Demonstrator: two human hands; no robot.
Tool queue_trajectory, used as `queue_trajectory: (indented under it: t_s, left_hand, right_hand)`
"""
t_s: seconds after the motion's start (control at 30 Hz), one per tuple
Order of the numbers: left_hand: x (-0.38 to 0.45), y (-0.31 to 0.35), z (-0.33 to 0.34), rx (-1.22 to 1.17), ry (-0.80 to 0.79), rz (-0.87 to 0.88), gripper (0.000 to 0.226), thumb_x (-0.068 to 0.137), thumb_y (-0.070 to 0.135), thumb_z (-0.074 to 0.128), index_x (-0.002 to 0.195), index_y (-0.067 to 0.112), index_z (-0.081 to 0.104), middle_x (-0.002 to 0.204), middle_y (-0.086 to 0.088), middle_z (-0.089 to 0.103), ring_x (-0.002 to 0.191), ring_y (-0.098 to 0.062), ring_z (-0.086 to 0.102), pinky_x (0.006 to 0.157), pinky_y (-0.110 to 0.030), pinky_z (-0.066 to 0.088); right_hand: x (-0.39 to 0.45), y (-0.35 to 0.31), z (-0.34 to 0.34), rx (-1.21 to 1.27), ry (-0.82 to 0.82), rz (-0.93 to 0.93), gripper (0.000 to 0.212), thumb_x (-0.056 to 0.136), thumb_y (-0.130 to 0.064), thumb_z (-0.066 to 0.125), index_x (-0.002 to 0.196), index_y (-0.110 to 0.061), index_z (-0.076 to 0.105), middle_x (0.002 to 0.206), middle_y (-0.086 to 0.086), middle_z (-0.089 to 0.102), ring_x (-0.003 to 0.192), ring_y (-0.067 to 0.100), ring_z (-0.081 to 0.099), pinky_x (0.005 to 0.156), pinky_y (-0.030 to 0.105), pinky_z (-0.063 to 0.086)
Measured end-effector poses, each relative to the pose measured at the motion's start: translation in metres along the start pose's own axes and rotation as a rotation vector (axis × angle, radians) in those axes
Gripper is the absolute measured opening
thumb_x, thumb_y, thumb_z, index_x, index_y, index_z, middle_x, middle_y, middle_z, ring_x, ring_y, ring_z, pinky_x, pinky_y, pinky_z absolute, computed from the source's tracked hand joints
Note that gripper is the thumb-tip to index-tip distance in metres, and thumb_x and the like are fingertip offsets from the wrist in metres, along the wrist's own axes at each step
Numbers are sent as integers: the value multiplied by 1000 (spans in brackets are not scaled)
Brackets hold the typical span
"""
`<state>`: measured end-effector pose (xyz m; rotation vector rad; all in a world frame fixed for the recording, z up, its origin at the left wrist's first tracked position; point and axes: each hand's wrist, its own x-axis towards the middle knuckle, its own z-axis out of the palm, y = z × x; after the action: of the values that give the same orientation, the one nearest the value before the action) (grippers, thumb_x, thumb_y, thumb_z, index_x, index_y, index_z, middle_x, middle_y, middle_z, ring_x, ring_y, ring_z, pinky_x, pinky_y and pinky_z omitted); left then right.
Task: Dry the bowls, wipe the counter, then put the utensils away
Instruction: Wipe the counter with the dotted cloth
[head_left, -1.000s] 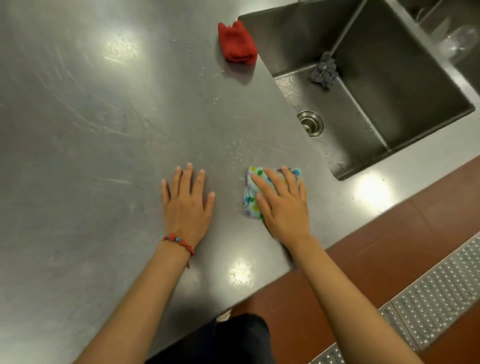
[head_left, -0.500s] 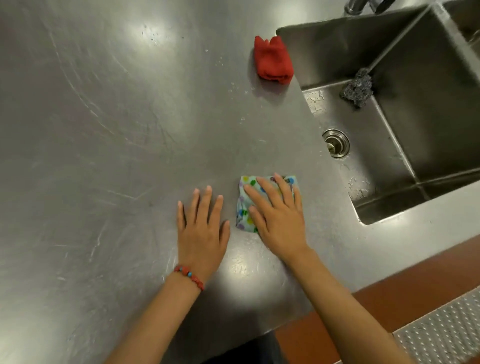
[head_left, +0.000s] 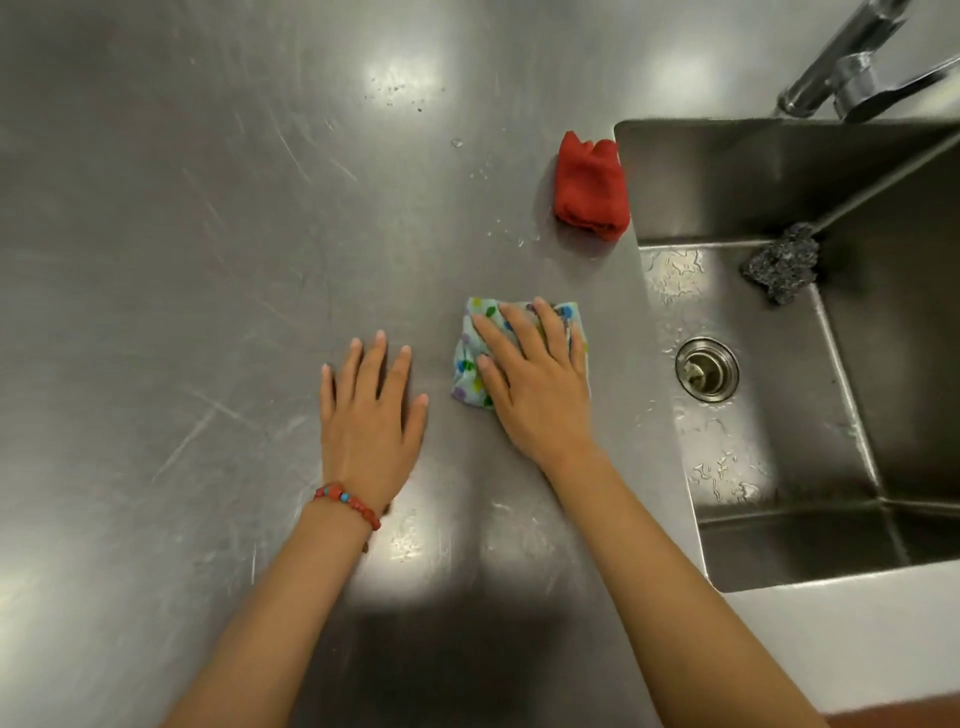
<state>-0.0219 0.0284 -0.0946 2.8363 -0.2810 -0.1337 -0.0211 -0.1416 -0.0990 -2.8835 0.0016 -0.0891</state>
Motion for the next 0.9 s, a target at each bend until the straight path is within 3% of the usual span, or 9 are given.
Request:
queue_trajectory:
  t_s: [0.07,0.2,0.3,0.5,0.77,0.9]
  left_hand:
    - [0,-1,2,14,0,3,54,87,37,29,127,7,49,138,-19,45,129,-39,37,105,-58,24]
    - [0,-1,5,39,10,1,52,88,37,30,127,8,49,136,-19,47,128,-38,39,104,-56,24]
    - [1,1,4,48,10,-7,52,88,37,30,127,7,49,136,-19,47,128,-38,40,104,-56,23]
    - [2,-2,6,71,4,-6,51,89,38,31,127,9,49,136,-17,48,127,-37,41,104,-55,21]
    - [1,-5,12,81,11,-5,55,95,43,18,129,12,47,138,-14,47,129,-34,39,105,-53,21]
    - [0,-5,9,76,10,-5,54,94,43,20,129,11,47,138,-14,47,129,-34,39,106,-53,20]
  right_hand:
    - [16,5,-1,4,7,-22,40,94,-40,33,131,-32,47,137,-1,49,136,26,32,111,46,20]
    - [92,9,3,-39,-84,-39,42,96,-43,28,137,-36,37,146,-3,37,141,22,17,114,42,6]
    - [138,5,6,-33,-95,-13,42,96,-42,29,138,-35,34,149,-2,30,142,23,12,114,44,6]
    - [106,2,12,4,-46,-105,42,96,-41,31,136,-32,39,145,0,38,141,25,18,114,45,9]
    - [224,-10,19,-8,-45,-62,43,96,-39,29,138,-31,35,148,2,32,141,26,13,114,46,6]
    - [212,-10,17,-10,-50,-72,44,97,-38,29,140,-28,33,148,2,30,141,25,12,114,46,7]
